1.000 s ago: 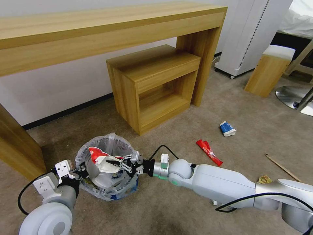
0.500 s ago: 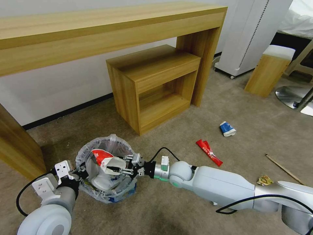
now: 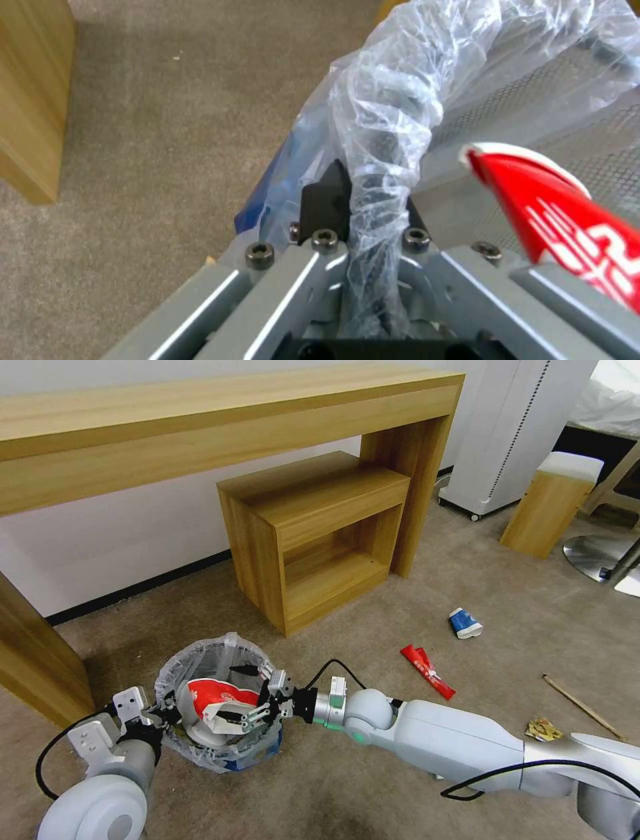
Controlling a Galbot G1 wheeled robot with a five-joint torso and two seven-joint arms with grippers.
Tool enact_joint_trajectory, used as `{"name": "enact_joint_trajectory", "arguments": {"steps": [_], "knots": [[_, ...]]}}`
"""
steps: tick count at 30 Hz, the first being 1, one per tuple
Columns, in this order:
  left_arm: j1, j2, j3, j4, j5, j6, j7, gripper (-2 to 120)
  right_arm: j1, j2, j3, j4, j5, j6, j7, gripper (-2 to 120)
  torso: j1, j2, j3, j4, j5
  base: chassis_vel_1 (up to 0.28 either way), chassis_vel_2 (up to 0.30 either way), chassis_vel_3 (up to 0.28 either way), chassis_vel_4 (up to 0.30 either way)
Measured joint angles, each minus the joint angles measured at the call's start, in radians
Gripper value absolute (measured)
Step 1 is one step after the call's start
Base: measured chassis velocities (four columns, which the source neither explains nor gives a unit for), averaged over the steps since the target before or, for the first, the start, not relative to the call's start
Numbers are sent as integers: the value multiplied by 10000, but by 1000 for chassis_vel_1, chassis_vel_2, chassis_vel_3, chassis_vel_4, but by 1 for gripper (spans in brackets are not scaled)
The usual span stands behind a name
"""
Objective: Pick up the trash bin and place the garbage on the floor into it.
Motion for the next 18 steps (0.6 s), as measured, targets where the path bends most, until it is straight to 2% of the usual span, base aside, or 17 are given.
{"name": "enact_joint_trajectory", "arguments": {"steps": [18], "knots": [[14,-123,10,62,120,-17,52,1,37,629,968,960,489,83,741,100,0,0,0,1,-1,0,0,0,0]]}}
